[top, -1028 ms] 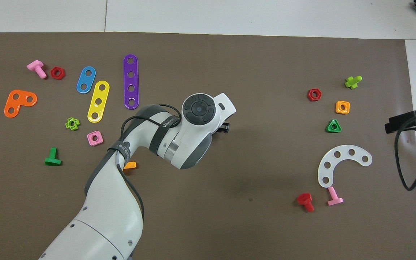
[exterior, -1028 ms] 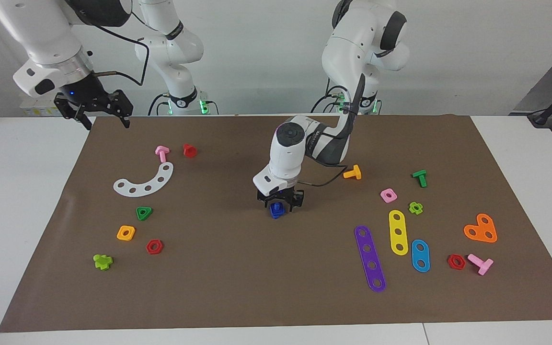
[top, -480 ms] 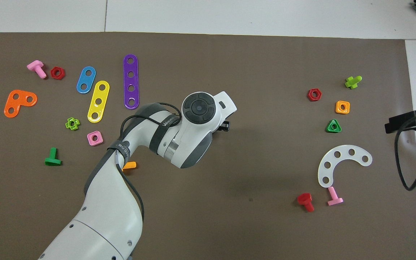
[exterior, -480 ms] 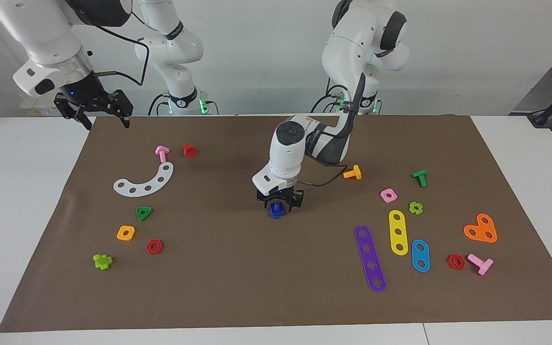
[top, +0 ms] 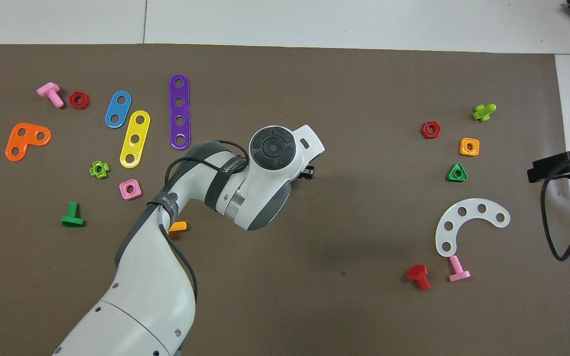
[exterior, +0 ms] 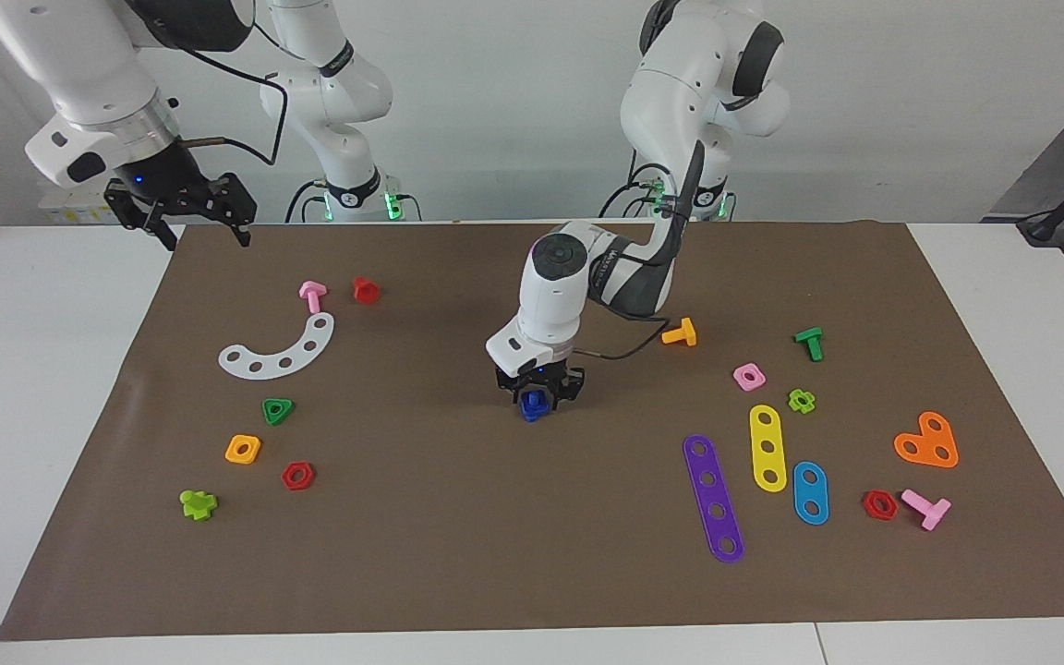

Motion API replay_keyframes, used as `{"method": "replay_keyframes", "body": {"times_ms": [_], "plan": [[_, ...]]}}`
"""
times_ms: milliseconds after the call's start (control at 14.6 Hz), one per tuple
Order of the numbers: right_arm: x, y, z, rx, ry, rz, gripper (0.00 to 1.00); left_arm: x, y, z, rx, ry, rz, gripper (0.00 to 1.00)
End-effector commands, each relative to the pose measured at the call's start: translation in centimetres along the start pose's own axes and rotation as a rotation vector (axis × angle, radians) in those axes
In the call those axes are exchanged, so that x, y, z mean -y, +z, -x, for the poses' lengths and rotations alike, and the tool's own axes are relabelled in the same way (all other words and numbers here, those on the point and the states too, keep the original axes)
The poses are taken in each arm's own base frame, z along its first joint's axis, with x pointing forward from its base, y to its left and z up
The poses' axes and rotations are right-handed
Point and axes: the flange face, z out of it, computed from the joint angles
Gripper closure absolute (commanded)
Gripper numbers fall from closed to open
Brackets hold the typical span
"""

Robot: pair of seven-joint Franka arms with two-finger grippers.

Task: Unscrew and place screws in storage area
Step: 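Twist the blue nut with the left gripper to unscrew it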

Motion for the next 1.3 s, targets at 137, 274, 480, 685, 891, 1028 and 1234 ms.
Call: {"method": "replay_keyframes", "body": {"times_ms": [137, 274, 480, 685, 891, 1028, 1234], "plan": [[0.0, -0.1, 0.2, -0.002, -0.016, -0.016, 0.0, -0.3, 0.2, -0.5, -0.017, 0.014, -0.023, 0.41], [0.0, -0.1, 0.2, 0.0, -0.018, -0.016, 0.0, -0.3, 0.3, -0.4, -0.015, 0.014, -0.025, 0.44], [0.0, -0.1, 0.2, -0.002, -0.018, -0.016, 0.0, -0.2, 0.3, -0.4, -0.013, 0.016, -0.025, 0.53], [0.0, -0.1, 0.2, -0.002, -0.018, -0.016, 0.0, -0.4, 0.1, -0.4, -0.014, 0.016, -0.023, 0.63], [0.0, -0.1, 0.2, -0.002, -0.016, -0.016, 0.0, -0.4, 0.1, -0.4, -0.009, 0.014, -0.022, 0.65], [0.0, -0.1, 0.2, 0.0, -0.018, -0.016, 0.0, -0.2, 0.0, -0.3, 0.017, 0.007, -0.029, 0.66], [0.0, -0.1, 0.2, -0.002, -0.018, -0.016, 0.0, -0.1, -2.4, -2.6, 0.048, -0.02, -0.025, 0.66]]}}
